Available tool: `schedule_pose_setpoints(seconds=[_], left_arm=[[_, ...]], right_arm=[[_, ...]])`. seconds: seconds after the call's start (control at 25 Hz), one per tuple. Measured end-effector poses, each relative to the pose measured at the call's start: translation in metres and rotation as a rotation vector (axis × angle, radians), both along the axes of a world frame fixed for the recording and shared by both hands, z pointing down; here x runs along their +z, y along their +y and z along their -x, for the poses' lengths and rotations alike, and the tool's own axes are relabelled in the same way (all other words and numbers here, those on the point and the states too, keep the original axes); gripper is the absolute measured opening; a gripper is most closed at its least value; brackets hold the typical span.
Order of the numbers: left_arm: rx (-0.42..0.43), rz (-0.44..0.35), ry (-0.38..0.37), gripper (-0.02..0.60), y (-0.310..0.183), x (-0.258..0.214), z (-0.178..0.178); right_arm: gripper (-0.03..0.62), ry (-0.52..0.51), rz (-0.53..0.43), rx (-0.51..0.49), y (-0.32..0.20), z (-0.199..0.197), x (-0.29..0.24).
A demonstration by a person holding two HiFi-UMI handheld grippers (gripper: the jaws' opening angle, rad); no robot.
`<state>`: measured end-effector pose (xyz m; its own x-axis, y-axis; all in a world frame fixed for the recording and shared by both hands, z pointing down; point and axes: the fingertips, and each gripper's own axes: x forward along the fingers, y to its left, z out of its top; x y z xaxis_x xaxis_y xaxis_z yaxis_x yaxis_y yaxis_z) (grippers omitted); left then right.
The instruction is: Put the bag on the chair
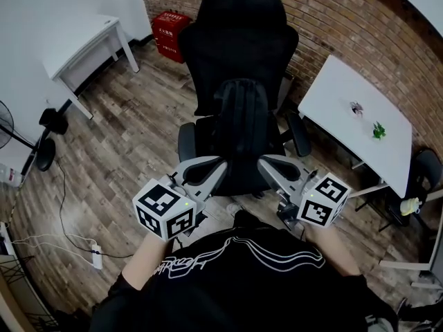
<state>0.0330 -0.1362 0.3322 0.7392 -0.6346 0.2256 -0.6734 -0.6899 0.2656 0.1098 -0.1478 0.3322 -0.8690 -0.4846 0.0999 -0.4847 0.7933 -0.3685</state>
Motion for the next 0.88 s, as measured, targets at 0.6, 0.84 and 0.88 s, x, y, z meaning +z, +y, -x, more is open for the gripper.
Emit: schedule_pose_setpoints(seconds=[0.6,0.84,0.88], left_arm=[[-0.017,0.026,-0.018,0.046,-0.003,0.01,-0.004],[-0.03,0.033,-0.03,0.046,-0.018,0.02,-0.006],[-0.03,0.035,-0.032,0.046,-0.021,0.021,-0.007]], right_arm=[[-0.005,0.042,-0.007,-0.017,0.003,-0.003,0.012],[-0.005,0.059,-0.01,-0.029,-0.013,-0.004,0.017],[-0.005,0.063,-0.012,-0.031,-0.016,-0.005,0.018]])
